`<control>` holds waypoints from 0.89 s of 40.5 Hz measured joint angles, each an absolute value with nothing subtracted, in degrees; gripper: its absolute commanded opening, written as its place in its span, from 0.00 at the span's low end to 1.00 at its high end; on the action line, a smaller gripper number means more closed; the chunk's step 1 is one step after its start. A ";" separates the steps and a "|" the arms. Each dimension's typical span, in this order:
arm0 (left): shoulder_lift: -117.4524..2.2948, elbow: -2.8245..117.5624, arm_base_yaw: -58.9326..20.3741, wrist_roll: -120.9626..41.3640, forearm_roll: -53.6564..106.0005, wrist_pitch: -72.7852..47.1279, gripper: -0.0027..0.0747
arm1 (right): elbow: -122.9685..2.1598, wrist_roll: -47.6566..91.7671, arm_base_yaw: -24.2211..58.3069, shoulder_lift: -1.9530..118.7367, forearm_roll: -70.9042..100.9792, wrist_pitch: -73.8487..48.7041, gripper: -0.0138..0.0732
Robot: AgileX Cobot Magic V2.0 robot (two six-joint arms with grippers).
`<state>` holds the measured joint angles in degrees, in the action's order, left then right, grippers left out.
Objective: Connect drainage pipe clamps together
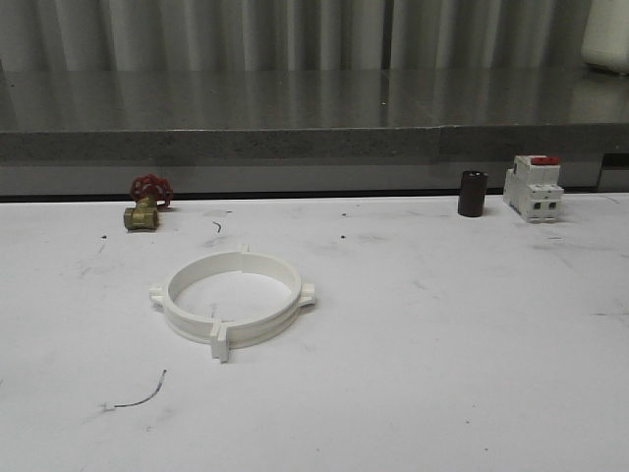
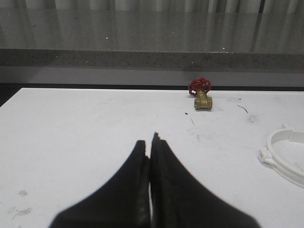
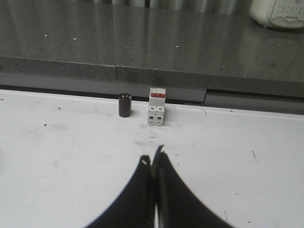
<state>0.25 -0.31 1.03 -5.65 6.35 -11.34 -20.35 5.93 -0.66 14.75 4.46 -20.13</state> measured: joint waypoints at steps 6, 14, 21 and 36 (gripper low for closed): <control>0.25 -0.31 1.03 -5.65 6.35 -11.34 0.01 | -20.35 5.93 -0.66 14.75 4.46 -20.13 0.02; 0.25 -0.31 1.03 -5.76 6.35 -11.34 0.01 | -20.35 5.93 -0.66 14.75 4.46 -20.13 0.02; 0.25 -0.31 1.03 -5.69 6.35 -11.34 0.01 | -20.35 5.93 -0.66 14.75 4.46 -20.13 0.02; 0.25 -0.31 1.03 -5.69 6.35 -11.09 0.01 | -6.94 5.93 2.16 9.59 4.47 -9.45 0.02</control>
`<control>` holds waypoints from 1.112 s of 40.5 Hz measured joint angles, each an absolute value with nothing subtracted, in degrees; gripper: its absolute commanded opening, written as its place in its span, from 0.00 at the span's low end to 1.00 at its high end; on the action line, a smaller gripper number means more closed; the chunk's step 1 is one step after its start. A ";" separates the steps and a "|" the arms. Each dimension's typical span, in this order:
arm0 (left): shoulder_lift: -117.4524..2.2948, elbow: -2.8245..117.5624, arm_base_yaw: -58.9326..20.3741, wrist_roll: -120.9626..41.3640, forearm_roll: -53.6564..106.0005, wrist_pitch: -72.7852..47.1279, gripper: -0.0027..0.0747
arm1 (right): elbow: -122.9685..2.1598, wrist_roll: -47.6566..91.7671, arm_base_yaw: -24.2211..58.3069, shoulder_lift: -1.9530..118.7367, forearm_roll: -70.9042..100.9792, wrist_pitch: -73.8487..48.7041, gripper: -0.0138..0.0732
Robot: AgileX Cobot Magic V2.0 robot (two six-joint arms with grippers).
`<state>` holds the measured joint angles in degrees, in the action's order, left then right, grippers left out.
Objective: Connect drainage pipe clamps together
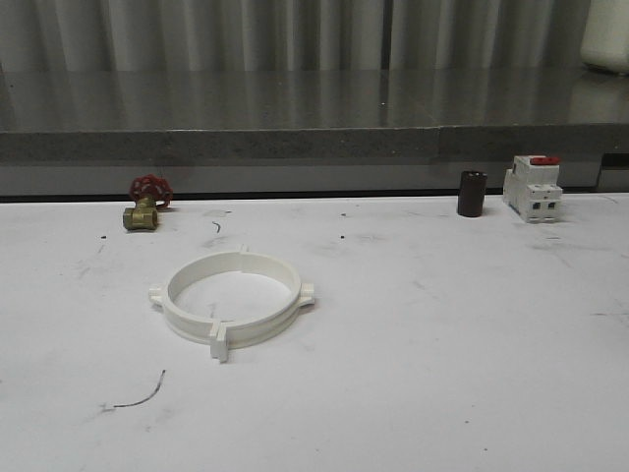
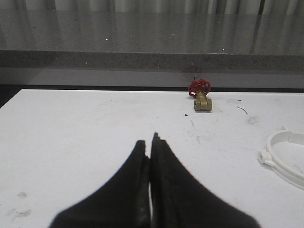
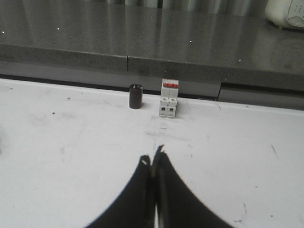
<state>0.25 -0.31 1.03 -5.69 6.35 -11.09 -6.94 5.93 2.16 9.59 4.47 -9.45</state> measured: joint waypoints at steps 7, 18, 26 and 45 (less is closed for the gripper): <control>0.25 -0.31 1.03 -5.69 6.35 -11.00 0.01 | 1.15 5.56 2.16 4.16 5.37 -8.53 0.02; 0.25 -0.31 1.03 -5.69 6.35 -11.00 0.01 | 1.60 5.45 2.16 -0.51 5.50 -9.77 0.02; 0.25 -0.31 1.03 -5.69 6.35 -10.98 0.01 | 1.60 5.45 2.16 -0.55 5.50 -9.77 0.02; 0.25 -0.31 1.03 -5.69 6.35 -10.98 0.01 | 1.60 5.34 2.16 -0.55 5.50 -9.77 0.02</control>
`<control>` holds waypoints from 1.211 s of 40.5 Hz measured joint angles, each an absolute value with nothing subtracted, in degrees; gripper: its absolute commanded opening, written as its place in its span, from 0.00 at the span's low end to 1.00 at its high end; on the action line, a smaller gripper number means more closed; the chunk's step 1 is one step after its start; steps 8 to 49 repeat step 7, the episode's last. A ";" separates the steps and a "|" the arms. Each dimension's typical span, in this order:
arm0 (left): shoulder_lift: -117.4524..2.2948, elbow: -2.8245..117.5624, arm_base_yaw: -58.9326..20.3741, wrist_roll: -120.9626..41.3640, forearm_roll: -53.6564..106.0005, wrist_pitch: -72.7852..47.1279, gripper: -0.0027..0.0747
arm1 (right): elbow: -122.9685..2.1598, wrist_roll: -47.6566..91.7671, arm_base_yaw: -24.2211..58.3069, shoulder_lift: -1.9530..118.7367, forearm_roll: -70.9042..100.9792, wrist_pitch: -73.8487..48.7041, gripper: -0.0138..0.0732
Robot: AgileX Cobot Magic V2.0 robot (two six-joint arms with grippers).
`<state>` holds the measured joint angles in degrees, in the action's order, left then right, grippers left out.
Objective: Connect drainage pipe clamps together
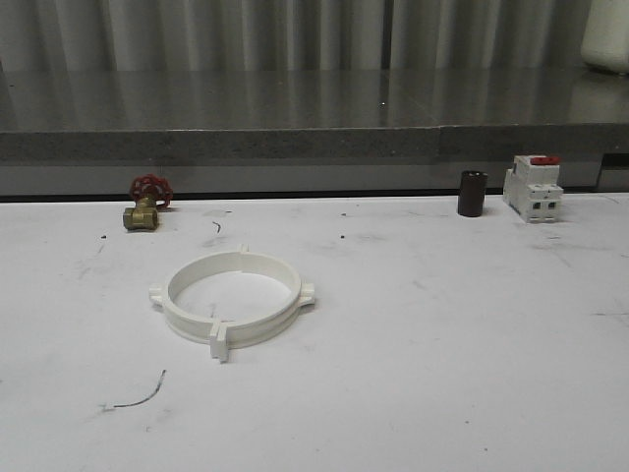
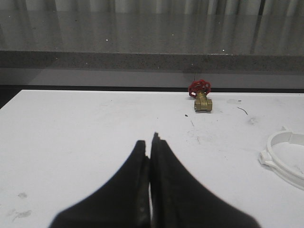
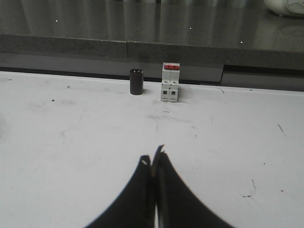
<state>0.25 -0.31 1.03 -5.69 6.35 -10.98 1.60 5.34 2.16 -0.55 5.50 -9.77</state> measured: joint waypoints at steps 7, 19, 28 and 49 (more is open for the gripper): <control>0.25 -0.31 1.03 -5.69 6.35 -10.98 0.01 | 1.60 5.34 2.16 -0.55 5.50 -9.77 0.02; 0.25 -0.31 1.03 -5.69 6.35 -10.98 0.01 | 1.60 5.34 2.16 -0.55 5.50 -9.77 0.02; 0.25 -0.31 1.03 -5.69 6.35 -10.98 0.01 | 1.60 5.34 2.16 -0.55 5.50 -9.77 0.02; 0.25 -0.31 1.03 -5.69 6.35 -10.98 0.01 | 1.60 5.34 2.16 -0.55 5.50 -9.77 0.02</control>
